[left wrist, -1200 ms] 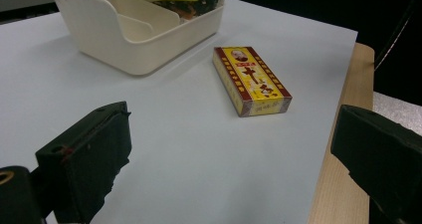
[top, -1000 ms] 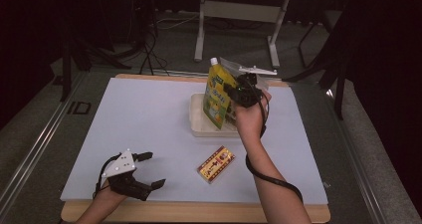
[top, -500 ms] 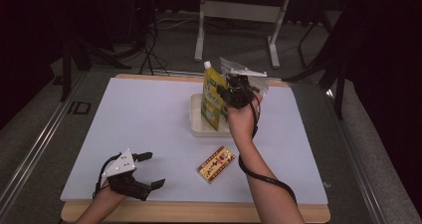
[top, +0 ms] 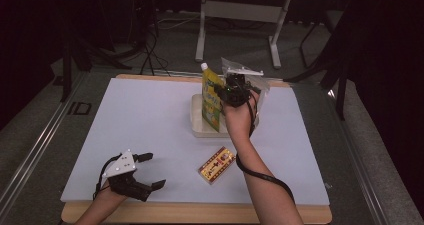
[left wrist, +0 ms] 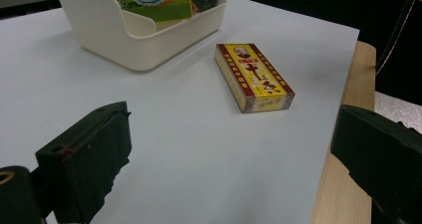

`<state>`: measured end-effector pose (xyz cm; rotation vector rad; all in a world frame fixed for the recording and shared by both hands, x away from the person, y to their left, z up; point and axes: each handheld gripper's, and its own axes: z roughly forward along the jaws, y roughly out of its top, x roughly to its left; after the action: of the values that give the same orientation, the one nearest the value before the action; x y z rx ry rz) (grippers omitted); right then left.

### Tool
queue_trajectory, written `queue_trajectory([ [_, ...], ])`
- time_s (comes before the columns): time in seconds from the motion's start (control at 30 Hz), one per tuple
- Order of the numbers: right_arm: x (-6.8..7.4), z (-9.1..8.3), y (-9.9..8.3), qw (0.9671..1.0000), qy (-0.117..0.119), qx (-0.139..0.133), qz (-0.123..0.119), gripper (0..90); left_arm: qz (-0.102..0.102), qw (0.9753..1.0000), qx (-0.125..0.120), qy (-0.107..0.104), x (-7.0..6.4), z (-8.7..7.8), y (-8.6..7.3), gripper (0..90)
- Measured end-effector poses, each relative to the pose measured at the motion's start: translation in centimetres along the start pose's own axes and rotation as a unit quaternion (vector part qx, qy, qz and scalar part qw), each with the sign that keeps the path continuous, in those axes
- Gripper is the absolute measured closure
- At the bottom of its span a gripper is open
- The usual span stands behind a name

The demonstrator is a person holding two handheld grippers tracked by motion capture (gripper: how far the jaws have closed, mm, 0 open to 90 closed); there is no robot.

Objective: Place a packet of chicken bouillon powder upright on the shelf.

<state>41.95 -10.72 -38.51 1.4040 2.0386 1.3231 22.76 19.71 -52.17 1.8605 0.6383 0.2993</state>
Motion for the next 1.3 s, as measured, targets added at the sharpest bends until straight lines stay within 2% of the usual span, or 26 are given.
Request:
queue_trajectory([
  [0.2,0.3,0.5,-0.1,1.0,0.002,-0.004,-0.008,90.0,0.001,1.0,0.0,0.0,0.1,-0.1,-0.1,2.7],
  [0.4,0.1,0.8,-0.5,1.0,0.003,-0.004,-0.005,90.0,0.0,1.0,-0.001,0.0,0.0,-0.1,0.0,2.7],
  [0.47,0.0,1.2,-0.9,0.9999,-0.004,0.007,-0.013,90.0,-0.001,1.0,-0.001,-0.001,0.1,-0.1,-0.1,2.7],
  [0.5,-0.3,1.3,-1.5,1.0,-0.002,0.001,-0.008,90.0,-0.001,1.0,-0.001,0.0,0.1,-0.1,-0.1,2.7],
  [0.6,-0.9,1.0,-2.2,0.9999,0.01,-0.011,0.004,90.0,-0.002,1.0,0.0,0.0,0.1,-0.1,-0.1,2.7],
  [0.77,-0.9,0.6,-2.7,0.9999,0.007,-0.011,-0.009,89.7,0.0,1.0,0.002,0.0,0.0,0.0,0.0,2.7],
  [0.97,-1.2,0.3,-3.5,0.9997,0.01,-0.018,-0.012,89.7,-0.002,1.0,0.0,0.001,0.1,0.0,-0.1,2.7],
  [1.07,-1.3,0.2,-3.2,0.9998,0.011,-0.01,-0.015,89.0,-0.003,1.0,0.002,0.001,0.1,0.0,-0.1,2.7],
  [1.13,-1.2,0.2,-3.1,0.9997,0.011,-0.008,-0.018,85.8,-0.002,1.0,0.002,0.001,0.1,0.0,-0.1,2.7],
  [1.3,-1.3,-0.4,-3.0,0.9994,0.025,-0.016,-0.02,66.7,-0.006,1.0,0.003,0.003,0.2,0.0,-0.1,2.7],
])
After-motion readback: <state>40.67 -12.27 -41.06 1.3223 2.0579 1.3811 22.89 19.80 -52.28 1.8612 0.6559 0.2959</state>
